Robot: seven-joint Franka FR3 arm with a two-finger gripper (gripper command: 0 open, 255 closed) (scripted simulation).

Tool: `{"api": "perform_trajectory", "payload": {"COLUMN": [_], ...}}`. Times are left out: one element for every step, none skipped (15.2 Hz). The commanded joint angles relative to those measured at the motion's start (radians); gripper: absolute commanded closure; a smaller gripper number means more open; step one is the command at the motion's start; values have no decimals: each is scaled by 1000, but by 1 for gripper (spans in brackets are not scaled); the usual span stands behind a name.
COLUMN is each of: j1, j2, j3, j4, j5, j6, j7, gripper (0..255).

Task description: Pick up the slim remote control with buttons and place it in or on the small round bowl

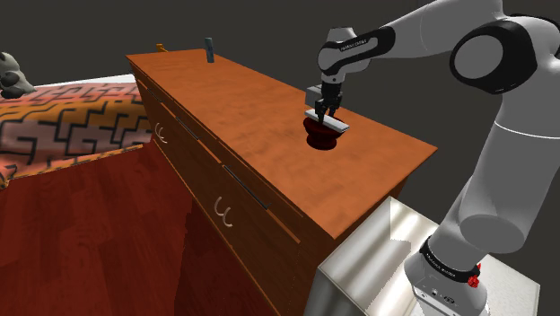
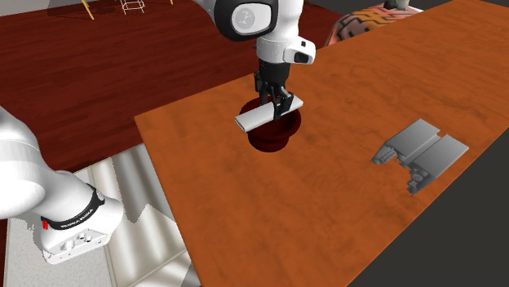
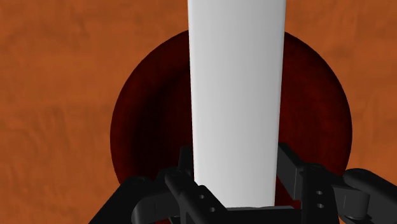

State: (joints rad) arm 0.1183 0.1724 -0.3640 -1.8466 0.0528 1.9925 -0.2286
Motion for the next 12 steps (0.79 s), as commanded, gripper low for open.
{"api": "perform_trajectory", "payload": {"j1": [0,0,0,0,0,0,0,-1,-1,-1,-1,-1], "j2": [3,3,3,3,3,3,3,3,3,3,3,3], "j3": [0,0,0,0,0,0,0,0,0,0,0,0], "j4": [-4,-4,-4,-4,-4,-4,-4,-3,-4,-3,-4,-4], "j5": [1,1,1,1,1,1,1,2,2,2,1,1], "j6": [7,7,7,7,7,7,7,7,8,7,8,8], "j7": [0,0,0,0,0,0,0,-1,-1,-1,-1,-1], "gripper": [255,255,255,255,255,255,255,0,0,0,0,0]}}
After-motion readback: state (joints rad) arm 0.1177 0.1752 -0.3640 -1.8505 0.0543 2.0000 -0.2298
